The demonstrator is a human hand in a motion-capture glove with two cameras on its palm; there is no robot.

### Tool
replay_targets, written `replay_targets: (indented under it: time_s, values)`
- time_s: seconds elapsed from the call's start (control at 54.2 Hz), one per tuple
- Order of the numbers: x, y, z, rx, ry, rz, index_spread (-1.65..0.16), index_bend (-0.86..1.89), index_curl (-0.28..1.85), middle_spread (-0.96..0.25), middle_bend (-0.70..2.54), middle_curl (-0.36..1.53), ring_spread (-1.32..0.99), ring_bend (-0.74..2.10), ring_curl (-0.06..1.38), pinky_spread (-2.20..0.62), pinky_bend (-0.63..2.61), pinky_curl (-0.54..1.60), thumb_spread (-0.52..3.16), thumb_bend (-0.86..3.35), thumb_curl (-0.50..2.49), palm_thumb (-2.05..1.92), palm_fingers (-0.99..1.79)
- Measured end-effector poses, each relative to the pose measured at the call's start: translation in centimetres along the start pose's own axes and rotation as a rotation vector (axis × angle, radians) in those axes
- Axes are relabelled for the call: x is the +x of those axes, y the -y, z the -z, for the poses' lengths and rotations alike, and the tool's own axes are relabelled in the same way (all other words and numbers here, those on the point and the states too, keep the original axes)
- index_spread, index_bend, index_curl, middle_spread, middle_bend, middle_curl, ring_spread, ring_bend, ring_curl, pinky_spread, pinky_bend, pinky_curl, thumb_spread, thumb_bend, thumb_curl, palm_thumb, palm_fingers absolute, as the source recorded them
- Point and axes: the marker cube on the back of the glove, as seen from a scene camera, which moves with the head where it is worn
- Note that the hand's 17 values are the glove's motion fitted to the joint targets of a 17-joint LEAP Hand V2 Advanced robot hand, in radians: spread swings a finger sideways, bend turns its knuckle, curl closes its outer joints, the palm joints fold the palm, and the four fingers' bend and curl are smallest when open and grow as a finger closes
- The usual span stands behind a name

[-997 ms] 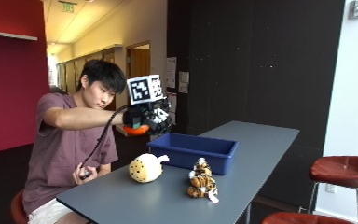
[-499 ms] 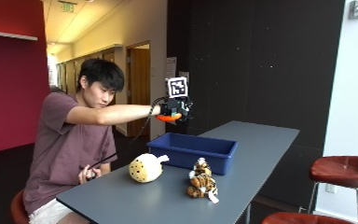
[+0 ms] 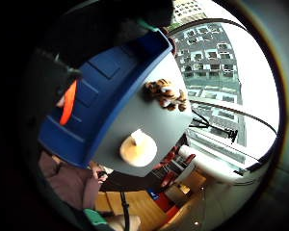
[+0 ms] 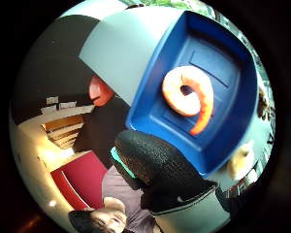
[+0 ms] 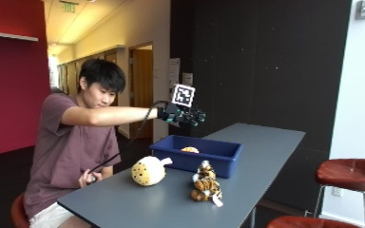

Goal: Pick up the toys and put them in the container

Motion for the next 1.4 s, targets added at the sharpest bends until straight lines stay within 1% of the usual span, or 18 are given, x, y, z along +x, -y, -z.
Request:
replay_targets:
  time_s: [0.074, 0.166, 0.24, 0.258, 0.332, 0.425, 0.554, 0.628, 0.702, 0.757, 0.849, 0.886, 1.015, 1.071, 1.108, 1.182, 1.2, 1.403]
  values:
    - [1.8, -1.6, 0.4, 0.017, 0.001, -0.075, -0.17, 0.02, 0.18, 0.09, 0.06, 0.32, 0.04, 0.36, 0.25, 0.03, 1.09, 0.42, 1.05, -0.12, 0.42, -0.16, -0.49]
    - [4.9, -4.7, 0.1, 0.017, -0.010, -0.031, -0.17, 0.01, 0.16, 0.10, 0.06, 0.28, 0.06, 0.33, 0.24, 0.06, 1.05, 0.40, 1.06, -0.11, 0.36, -0.16, -0.46]
    - [7.4, -6.3, -0.8, 0.003, -0.021, -0.250, -0.17, 0.02, 0.15, 0.10, 0.07, 0.26, 0.07, 0.31, 0.25, 0.07, 1.03, 0.39, 1.06, -0.11, 0.33, -0.16, -0.43]
    - [8.0, -6.8, -1.3, -0.003, -0.033, -0.255, -0.18, 0.03, 0.14, 0.10, 0.06, 0.25, 0.07, 0.31, 0.25, 0.07, 1.03, 0.38, 1.06, -0.11, 0.32, -0.15, -0.43]
    - [10.9, -10.1, -4.0, -0.032, -0.076, -0.081, -0.19, 0.04, 0.14, 0.10, 0.06, 0.23, 0.08, 0.29, 0.25, 0.07, 1.01, 0.38, 1.06, -0.11, 0.29, -0.15, -0.41]
    - [14.3, -12.8, -8.6, -0.085, -0.120, -0.036, -0.20, 0.05, 0.13, 0.10, 0.06, 0.21, 0.08, 0.27, 0.26, 0.08, 1.00, 0.37, 1.06, -0.10, 0.26, -0.15, -0.39]
    - [14.9, -13.3, -14.9, -0.135, 0.113, -0.269, -0.22, 0.05, 0.12, 0.09, 0.07, 0.18, 0.08, 0.25, 0.27, 0.08, 0.98, 0.36, 1.08, -0.08, 0.24, -0.11, -0.38]
    - [15.3, -13.8, -18.2, -0.154, 0.159, -0.247, -0.23, 0.05, 0.12, 0.09, 0.06, 0.17, 0.09, 0.23, 0.27, 0.08, 1.00, 0.37, 1.09, -0.07, 0.23, -0.09, -0.37]
    - [15.4, -14.3, -20.4, -0.037, 0.200, -0.211, -0.24, 0.07, 0.12, 0.09, 0.07, 0.16, 0.09, 0.21, 0.27, 0.09, 1.03, 0.37, 1.09, -0.06, 0.23, -0.08, -0.34]
    - [15.9, -14.3, -21.1, 0.050, 0.215, -0.214, -0.25, 0.09, 0.12, 0.07, 0.09, 0.15, 0.08, 0.23, 0.28, 0.08, 1.08, 0.38, 1.08, -0.06, 0.24, -0.07, -0.22]
    - [16.3, -13.8, -21.5, 0.137, 0.184, -0.220, -0.28, 0.18, 0.16, 0.04, 0.15, 0.16, 0.05, 0.42, 0.33, 0.04, 1.05, 0.37, 1.10, -0.03, 0.25, -0.02, 0.08]
    - [16.4, -13.4, -21.5, 0.171, 0.171, -0.229, -0.28, 0.18, 0.17, 0.03, 0.15, 0.16, 0.04, 0.47, 0.33, 0.03, 1.05, 0.36, 1.11, -0.01, 0.26, 0.00, 0.11]
    - [16.9, -12.1, -21.5, 0.287, 0.171, -0.224, -0.28, 0.18, 0.20, -0.02, 0.28, 0.22, -0.11, 0.75, 0.40, -0.09, 0.94, 0.32, 1.24, 0.08, 0.32, 0.19, 0.48]
    - [17.3, -11.5, -21.1, 0.363, 0.199, -0.234, -0.28, 0.12, 0.19, -0.07, 0.41, 0.26, -0.19, 0.93, 0.46, -0.17, 0.96, 0.33, 1.28, 0.14, 0.35, 0.30, 0.76]
    - [17.6, -11.2, -20.8, 0.399, 0.213, -0.250, -0.28, 0.12, 0.18, -0.10, 0.44, 0.28, -0.22, 1.02, 0.48, -0.21, 1.02, 0.35, 1.22, 0.18, 0.40, 0.40, 0.88]
    - [17.7, -10.7, -20.2, 0.437, 0.215, -0.264, -0.30, 0.18, 0.19, -0.18, 0.53, 0.32, -0.27, 1.09, 0.53, -0.26, 1.07, 0.39, 1.13, 0.21, 0.46, 0.50, 0.96]
    - [17.7, -10.7, -20.0, 0.443, 0.217, -0.262, -0.31, 0.22, 0.21, -0.19, 0.60, 0.35, -0.28, 1.12, 0.56, -0.26, 1.08, 0.40, 1.10, 0.21, 0.48, 0.52, 1.09]
    - [19.2, -11.1, -15.8, 0.405, 0.259, -0.313, -0.36, 0.51, 0.33, -0.26, 0.95, 0.52, -0.35, 1.22, 0.64, -0.31, 1.08, 0.46, 0.87, 0.16, 0.59, 0.55, 1.16]
